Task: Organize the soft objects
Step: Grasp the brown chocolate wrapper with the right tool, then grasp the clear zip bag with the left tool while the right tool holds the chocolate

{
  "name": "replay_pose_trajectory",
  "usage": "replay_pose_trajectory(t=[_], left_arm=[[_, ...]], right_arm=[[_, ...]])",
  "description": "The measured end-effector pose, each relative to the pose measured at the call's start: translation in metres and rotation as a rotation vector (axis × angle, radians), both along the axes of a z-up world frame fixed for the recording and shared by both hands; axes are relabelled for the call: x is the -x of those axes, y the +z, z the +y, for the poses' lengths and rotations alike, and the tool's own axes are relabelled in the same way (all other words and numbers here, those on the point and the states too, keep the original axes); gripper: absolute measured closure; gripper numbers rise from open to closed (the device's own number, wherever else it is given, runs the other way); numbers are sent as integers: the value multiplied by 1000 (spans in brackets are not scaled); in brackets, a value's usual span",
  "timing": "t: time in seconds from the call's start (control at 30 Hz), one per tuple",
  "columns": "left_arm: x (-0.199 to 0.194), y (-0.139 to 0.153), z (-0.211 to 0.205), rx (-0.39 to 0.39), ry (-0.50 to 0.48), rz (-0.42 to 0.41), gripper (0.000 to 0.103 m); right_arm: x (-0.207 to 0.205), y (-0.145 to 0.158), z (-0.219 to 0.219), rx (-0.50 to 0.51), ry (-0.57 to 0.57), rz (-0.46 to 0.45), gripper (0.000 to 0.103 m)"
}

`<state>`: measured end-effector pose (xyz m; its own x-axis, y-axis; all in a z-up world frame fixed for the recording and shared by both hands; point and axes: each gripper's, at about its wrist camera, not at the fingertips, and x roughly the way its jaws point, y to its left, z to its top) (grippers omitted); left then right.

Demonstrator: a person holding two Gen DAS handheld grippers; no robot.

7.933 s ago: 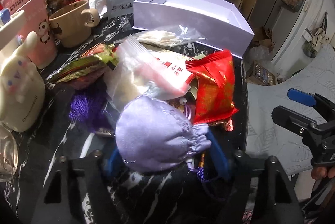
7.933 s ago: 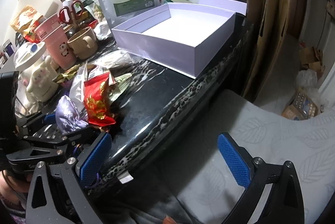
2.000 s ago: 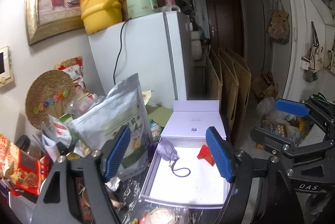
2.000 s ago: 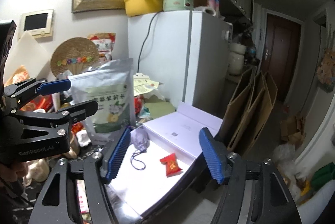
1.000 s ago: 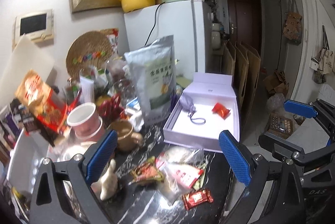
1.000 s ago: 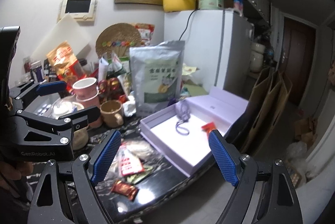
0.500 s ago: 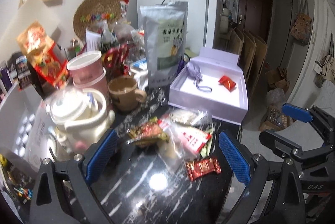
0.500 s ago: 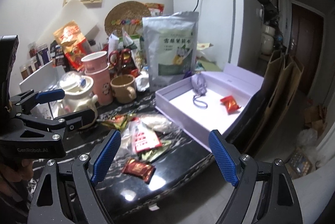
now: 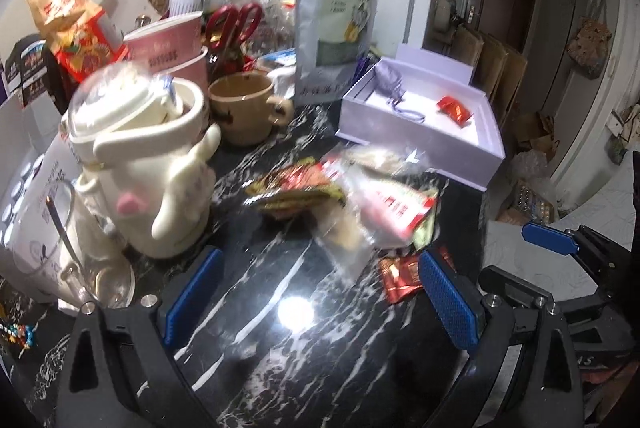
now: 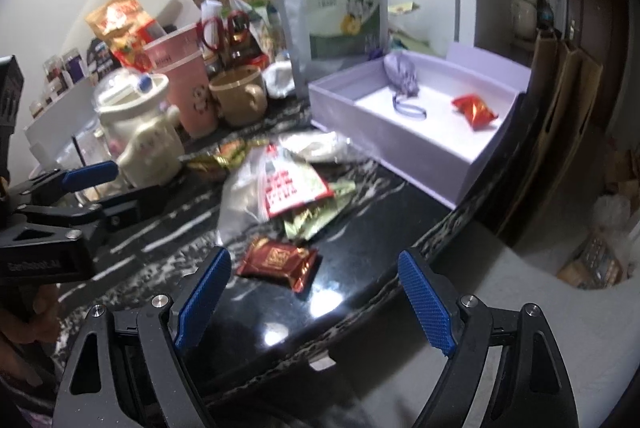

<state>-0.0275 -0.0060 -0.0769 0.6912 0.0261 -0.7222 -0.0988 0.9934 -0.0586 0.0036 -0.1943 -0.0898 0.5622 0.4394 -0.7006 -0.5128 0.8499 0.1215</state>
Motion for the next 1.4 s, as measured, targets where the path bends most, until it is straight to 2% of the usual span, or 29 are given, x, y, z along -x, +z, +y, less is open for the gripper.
replay_pose_trajectory(t=[0.2, 0.4, 0.63, 0.7, 0.73, 0.77, 0.87, 1.0, 1.1, 1.4], left_arm=[[1, -20, 17, 6, 41, 52, 4], [1, -24, 37, 76, 75, 64, 4], [-4, -24, 42, 94, 73, 66, 4], [-7, -25, 40, 101, 62, 69, 4], [-9, -25, 38, 105, 57, 70, 4], [-11, -26, 37, 111, 52, 70, 4], [-15, -26, 32, 119, 32, 69, 4], [-23, -25, 22, 133, -5, 70, 4], [-32, -27, 14, 148, -21, 69, 4], [-67, -39, -11, 177, -44, 93, 4]], right_arm=[[-15, -30, 14, 34, 16, 65, 16], [-22, -51, 39, 36, 41, 134, 16], [-15, -58, 63, 154, 12, 46, 15], [-13, -59, 65, 175, 3, 23, 23], [-12, -58, 65, 173, 3, 14, 35], [-12, -57, 66, 172, 7, 12, 41], [-13, -56, 64, 171, 12, 13, 50], [-13, -55, 61, 156, 15, 25, 52], [-14, -52, 50, 95, 13, 61, 52], [-21, -48, 11, 37, -64, 117, 52]])
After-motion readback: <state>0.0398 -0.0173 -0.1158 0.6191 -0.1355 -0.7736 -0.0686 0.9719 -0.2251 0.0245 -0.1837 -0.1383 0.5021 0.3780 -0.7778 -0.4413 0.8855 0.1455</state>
